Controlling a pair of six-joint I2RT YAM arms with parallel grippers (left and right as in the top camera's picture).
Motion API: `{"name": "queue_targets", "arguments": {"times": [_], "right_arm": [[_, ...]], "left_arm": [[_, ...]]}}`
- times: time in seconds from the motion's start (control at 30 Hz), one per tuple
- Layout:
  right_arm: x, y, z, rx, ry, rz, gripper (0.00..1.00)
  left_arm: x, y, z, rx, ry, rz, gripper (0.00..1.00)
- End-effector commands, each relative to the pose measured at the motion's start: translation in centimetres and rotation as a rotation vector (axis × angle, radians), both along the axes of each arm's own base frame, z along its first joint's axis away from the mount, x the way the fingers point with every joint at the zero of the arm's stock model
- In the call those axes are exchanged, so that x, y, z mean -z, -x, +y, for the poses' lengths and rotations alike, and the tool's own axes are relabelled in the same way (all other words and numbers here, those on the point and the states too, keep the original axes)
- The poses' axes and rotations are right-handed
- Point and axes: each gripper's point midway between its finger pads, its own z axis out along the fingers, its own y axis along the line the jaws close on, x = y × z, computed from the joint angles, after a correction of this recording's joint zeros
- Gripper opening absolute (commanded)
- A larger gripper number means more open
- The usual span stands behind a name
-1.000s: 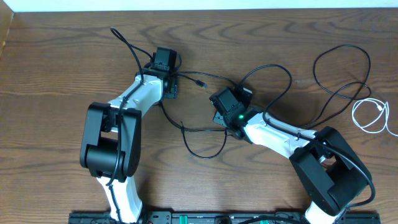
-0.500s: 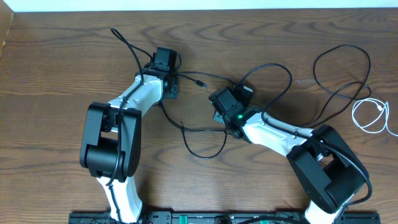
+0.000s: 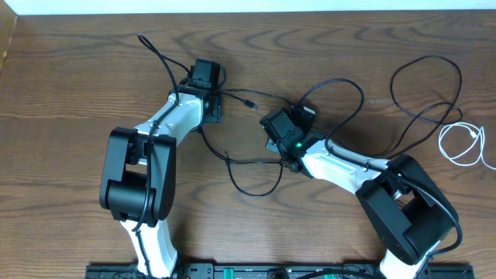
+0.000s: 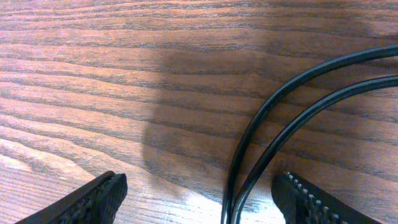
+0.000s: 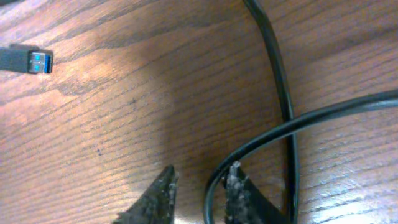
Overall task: Untangle cables
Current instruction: 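Pull the black cable to the right with the right gripper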
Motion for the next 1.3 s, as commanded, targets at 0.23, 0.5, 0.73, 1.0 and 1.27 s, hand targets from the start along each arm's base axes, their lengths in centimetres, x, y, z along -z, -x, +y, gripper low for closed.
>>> {"name": "queue_targets", "arguments": {"times": [0.23,0.5,0.73,1.0,1.27], "right_arm": [[2.8,1.1,-0.7,0.003,0.038,0.059,0.01],[1.8,0.6,0.7,-0.119,0.026,0.027,0.01],[-2.7,-0.9,1.2,-0.203,0.013,-0.089,0.01],[-14.5,-3.2,1.6,-0.267,-0.028,-0.414,0.01],[-26.7,-3.9,-0.9,-0.254,0.032,-0.782,0.01]], "left_arm": [[-0.1,0.2,0.2,-0.012,0.002,-0.002,0.81],[-0.1,0.2,0.1,-0.012,0.002,-0.002,0.81],[-0.1,0.2,0.2,-0.012,0.002,-0.002,0.81],[-0.1,0.2,0.1,-0.012,0.002,-0.002,0.81],[-0.1,0.2,0.2,-0.012,0.002,-0.002,0.81]]}}
